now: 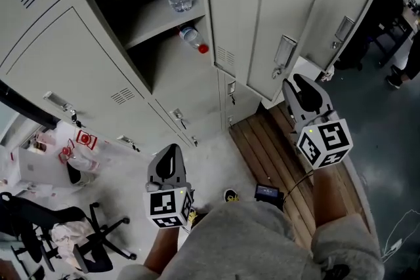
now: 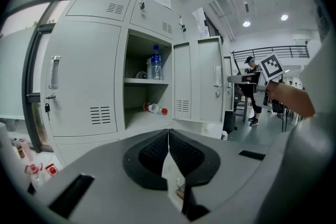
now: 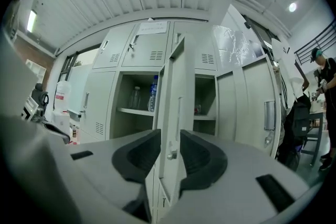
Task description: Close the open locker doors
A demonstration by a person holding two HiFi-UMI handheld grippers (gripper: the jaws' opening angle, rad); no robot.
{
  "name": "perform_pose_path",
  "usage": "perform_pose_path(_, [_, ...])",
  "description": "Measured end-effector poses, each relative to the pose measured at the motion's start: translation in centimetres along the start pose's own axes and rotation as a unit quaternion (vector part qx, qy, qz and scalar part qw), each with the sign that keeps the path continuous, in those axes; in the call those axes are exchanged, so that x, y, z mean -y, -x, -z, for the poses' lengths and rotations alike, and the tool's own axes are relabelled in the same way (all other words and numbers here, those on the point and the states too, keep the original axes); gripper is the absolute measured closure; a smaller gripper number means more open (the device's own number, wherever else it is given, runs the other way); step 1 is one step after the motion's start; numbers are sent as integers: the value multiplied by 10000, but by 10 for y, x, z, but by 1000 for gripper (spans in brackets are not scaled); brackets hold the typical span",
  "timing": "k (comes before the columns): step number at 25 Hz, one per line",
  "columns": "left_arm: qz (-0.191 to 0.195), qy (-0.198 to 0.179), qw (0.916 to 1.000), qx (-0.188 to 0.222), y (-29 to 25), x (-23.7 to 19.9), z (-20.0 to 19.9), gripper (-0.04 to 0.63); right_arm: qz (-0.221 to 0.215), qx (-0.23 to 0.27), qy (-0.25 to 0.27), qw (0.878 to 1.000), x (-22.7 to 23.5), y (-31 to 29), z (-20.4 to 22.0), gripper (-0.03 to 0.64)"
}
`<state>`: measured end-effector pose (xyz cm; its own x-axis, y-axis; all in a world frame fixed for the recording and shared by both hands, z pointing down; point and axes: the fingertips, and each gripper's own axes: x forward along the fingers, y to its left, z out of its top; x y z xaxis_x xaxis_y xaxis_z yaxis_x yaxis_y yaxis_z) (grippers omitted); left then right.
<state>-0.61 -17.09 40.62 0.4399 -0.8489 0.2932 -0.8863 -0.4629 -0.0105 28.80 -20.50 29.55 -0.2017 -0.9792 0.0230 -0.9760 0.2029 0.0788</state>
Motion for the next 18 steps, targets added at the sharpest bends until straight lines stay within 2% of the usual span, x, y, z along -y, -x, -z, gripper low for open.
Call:
perform_pose_path(6, [-115, -44, 9999, -23, -5, 18, -2, 583, -131, 71, -144, 9998, 26, -12, 0, 511])
perform_pose_path(18, [-358, -60, 9993, 2, 10, 18, 0, 583, -340, 157, -273, 9989, 32, -20, 1, 511])
